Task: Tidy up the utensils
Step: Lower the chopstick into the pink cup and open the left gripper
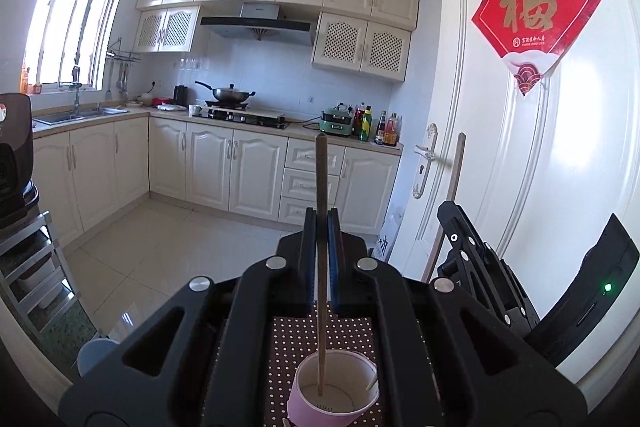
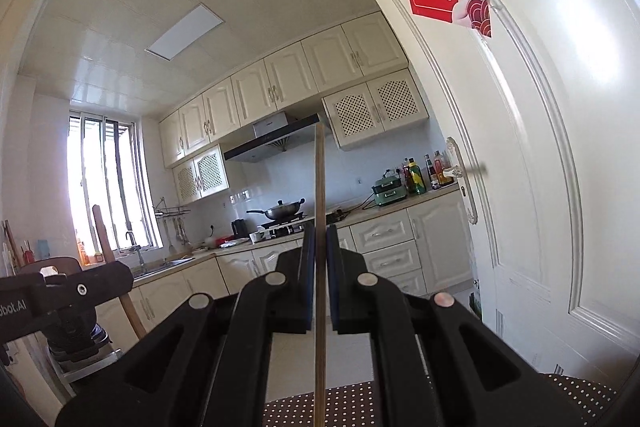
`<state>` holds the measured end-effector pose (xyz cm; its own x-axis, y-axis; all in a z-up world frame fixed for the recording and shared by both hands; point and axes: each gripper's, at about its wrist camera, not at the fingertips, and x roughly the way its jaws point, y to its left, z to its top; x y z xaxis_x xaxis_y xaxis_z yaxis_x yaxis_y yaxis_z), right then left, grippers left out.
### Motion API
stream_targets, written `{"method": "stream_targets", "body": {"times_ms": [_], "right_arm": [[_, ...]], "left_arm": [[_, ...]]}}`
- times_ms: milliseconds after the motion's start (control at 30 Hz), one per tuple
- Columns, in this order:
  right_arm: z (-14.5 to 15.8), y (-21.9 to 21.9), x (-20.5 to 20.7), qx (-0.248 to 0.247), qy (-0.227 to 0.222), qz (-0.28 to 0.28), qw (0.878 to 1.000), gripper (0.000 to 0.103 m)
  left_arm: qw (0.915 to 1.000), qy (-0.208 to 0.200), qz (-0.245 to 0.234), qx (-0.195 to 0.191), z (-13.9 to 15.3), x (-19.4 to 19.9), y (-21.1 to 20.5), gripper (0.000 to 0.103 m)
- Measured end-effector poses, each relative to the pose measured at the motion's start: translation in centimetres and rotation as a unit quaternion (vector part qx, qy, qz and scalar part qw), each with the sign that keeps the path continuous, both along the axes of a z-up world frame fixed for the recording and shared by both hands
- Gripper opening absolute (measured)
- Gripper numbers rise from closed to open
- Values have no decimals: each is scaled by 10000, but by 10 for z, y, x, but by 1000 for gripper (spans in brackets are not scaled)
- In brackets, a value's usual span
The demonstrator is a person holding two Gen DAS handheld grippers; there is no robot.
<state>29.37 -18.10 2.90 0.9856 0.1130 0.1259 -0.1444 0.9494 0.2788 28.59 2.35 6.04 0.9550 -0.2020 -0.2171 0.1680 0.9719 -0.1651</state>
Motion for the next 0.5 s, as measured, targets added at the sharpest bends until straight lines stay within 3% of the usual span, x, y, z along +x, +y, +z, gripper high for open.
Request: {"method": "stream_targets", "body": {"times_ms": [200,500], "right_arm": [[-10,11,1,-252,77,-18,9997,4],[-31,21,17,-393,843,206,9955,5]], "left_arm": [[9998,165,-16,54,-14,9,-2,6],[9981,611,73,63,-37,27,3,6]]}}
